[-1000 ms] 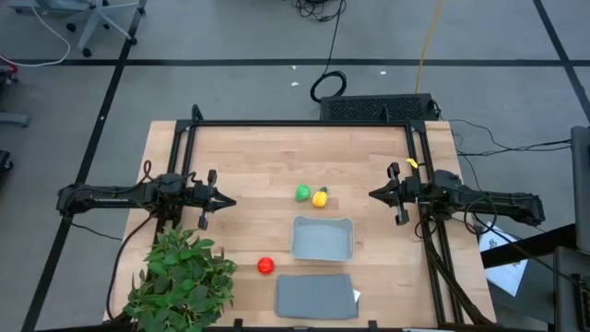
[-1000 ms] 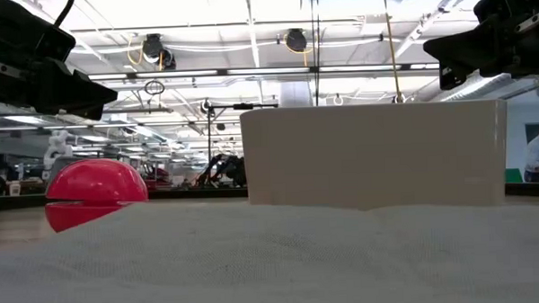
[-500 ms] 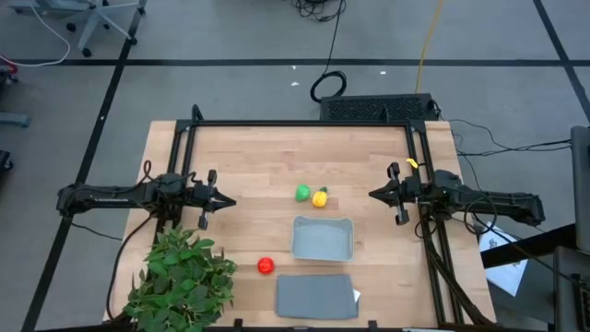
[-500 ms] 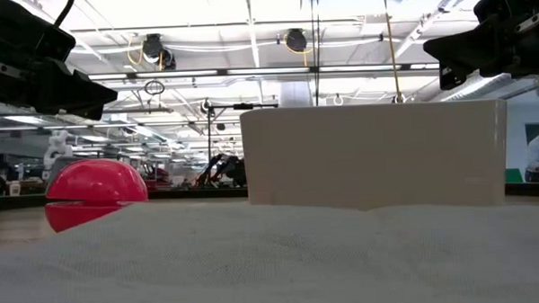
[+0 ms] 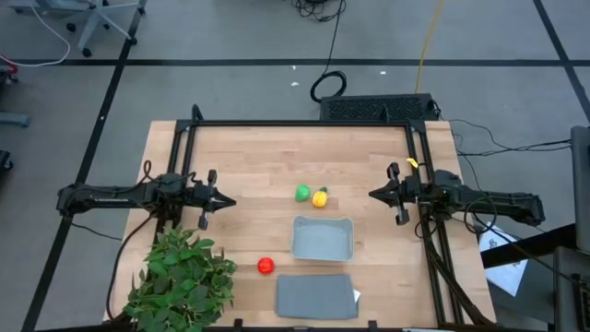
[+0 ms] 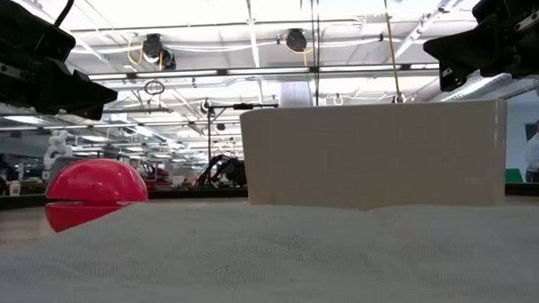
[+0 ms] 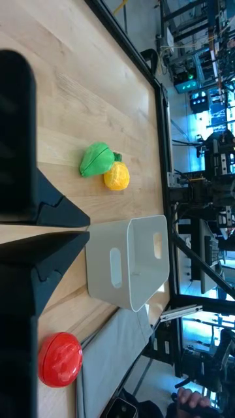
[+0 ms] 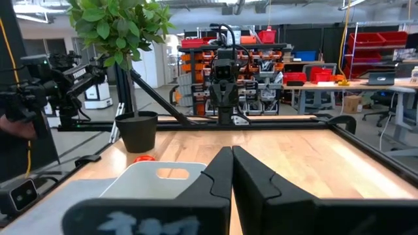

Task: Pick and placing Produce into tupperware
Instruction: Put the red tomato into the gray bin

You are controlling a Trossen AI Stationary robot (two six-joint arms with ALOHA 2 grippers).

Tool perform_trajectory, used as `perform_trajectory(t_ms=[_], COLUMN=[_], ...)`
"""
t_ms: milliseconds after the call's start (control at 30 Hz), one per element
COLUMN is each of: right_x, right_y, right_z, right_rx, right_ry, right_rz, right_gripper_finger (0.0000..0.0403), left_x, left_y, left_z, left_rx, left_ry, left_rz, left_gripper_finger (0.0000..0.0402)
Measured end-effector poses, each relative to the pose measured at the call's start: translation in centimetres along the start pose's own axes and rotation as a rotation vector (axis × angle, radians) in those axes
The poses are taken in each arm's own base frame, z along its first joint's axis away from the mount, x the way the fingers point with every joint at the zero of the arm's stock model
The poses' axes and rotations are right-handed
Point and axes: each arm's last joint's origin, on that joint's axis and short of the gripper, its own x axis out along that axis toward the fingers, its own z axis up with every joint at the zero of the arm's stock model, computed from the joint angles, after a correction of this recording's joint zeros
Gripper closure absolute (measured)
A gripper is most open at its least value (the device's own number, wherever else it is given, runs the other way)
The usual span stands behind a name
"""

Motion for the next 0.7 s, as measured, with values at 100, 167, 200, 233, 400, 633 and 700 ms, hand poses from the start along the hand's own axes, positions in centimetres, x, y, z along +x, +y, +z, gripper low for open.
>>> perform_trajectory(t_ms=[100, 167, 200, 233, 400, 633, 700], right_x=[0.0, 0.0, 0.0, 0.0, 0.0, 0.0, 0.0], right_y=[0.0, 0.0, 0.0, 0.0, 0.0, 0.0, 0.0], right_z=[0.0, 0.0, 0.0, 0.0, 0.0, 0.0, 0.0], right_rx=[0.002, 0.002, 0.002, 0.002, 0.002, 0.002, 0.002], right_ry=[0.0, 0.0, 0.0, 0.0, 0.0, 0.0, 0.0], right_rz=[0.0, 0.0, 0.0, 0.0, 0.0, 0.0, 0.0], right_gripper_finger=[0.0403, 0.0403, 0.0403, 0.0403, 0.0403, 0.0403, 0.0403], left_x=[0.0, 0.0, 0.0, 0.0, -0.1, -0.6, -0.7], left_y=[0.0, 0.0, 0.0, 0.0, 0.1, 0.1, 0.1], left_z=[0.0, 0.0, 0.0, 0.1, 1.3, 3.4, 3.6], left_rx=[0.0, 0.0, 0.001, 0.002, 0.017, -0.13, -0.125], left_ry=[0.0, -0.002, -0.005, -0.01, -0.138, -0.361, -0.383], left_rz=[0.0, 0.0, 0.0, 0.001, 0.008, -0.015, -0.016], left_gripper_finger=[0.0376, 0.0376, 0.0376, 0.0376, 0.0376, 0.0376, 0.0376])
